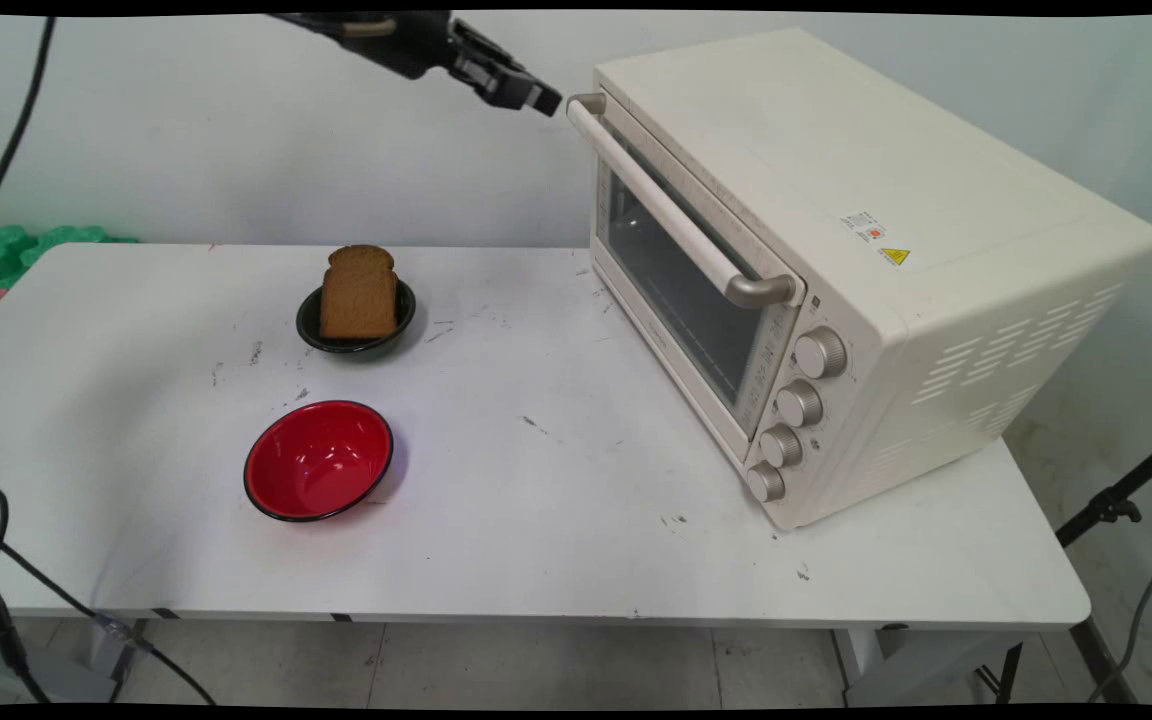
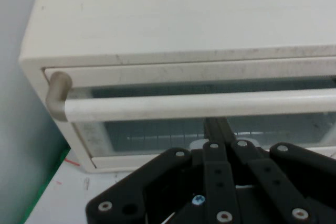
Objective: Open the oven
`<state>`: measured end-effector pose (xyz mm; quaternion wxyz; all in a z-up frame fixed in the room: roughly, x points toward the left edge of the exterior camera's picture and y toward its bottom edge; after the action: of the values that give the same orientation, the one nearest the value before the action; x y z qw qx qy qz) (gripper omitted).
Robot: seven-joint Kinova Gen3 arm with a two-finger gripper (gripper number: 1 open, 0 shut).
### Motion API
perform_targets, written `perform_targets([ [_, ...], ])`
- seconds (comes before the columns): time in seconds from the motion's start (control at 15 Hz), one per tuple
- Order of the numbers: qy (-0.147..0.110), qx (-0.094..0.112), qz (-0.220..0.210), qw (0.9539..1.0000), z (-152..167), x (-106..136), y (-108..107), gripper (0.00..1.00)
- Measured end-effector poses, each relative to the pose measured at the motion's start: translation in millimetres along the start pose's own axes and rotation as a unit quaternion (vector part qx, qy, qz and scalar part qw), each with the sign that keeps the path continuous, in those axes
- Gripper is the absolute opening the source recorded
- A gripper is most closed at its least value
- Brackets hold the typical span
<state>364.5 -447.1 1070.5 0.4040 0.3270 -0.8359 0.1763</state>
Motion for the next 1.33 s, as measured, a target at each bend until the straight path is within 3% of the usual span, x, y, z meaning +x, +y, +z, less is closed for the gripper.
perform_targets([
  [1.33, -0.034, 0.002, 0.001, 0.9994, 99.5, 34.5, 4.2, 0.00],
])
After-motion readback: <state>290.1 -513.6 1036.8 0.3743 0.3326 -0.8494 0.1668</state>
